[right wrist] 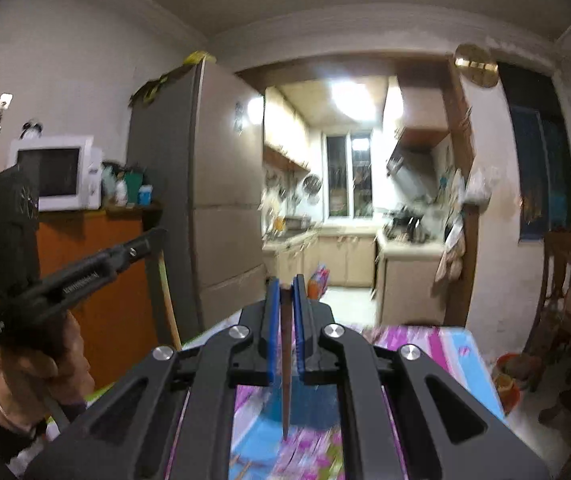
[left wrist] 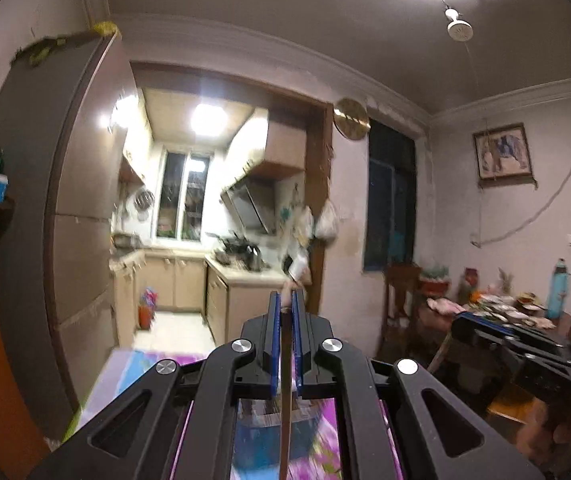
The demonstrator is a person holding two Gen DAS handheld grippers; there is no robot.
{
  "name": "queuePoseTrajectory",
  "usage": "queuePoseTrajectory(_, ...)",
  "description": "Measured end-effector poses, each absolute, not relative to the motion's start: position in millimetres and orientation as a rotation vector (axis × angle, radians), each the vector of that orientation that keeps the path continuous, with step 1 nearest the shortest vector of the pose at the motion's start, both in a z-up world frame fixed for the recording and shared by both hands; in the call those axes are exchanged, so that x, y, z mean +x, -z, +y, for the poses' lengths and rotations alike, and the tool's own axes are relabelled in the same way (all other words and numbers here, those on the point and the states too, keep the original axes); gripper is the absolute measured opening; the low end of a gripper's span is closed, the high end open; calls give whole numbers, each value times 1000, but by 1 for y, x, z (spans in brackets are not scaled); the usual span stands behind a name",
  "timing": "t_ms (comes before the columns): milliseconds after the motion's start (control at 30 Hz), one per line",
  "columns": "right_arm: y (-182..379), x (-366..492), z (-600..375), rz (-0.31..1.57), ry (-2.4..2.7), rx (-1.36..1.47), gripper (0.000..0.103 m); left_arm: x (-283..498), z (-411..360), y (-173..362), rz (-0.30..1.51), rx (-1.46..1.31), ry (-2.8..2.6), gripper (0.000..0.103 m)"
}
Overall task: Organize utensils
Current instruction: 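Lower both chopsticks into the slotted holder and open both grippers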
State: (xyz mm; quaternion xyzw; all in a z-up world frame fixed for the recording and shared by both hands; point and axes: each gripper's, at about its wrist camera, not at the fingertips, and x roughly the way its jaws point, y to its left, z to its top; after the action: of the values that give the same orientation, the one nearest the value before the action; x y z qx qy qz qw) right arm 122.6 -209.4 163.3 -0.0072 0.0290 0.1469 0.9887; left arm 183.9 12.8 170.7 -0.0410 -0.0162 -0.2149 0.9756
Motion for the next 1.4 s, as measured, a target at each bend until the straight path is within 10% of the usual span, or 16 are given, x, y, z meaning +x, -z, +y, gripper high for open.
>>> queuePoseTrajectory(367, -181, 215, -219, -1, -227, 22, 5, 282, -33, -205, -107, -109, 318, 7)
queuePoseTrajectory(1100, -77, 277, -205, 223, -209, 56, 6, 328, -49, -85, 77, -48, 287, 7)
queuePoseTrajectory(1233, -81, 269, -206, 209, -188, 61, 44, 323, -45, -81, 86, -51, 281, 7)
queuePoseTrajectory(1400, -107, 241, -216, 138, -185, 61, 47, 305, -26, -100, 56, -101, 276, 7)
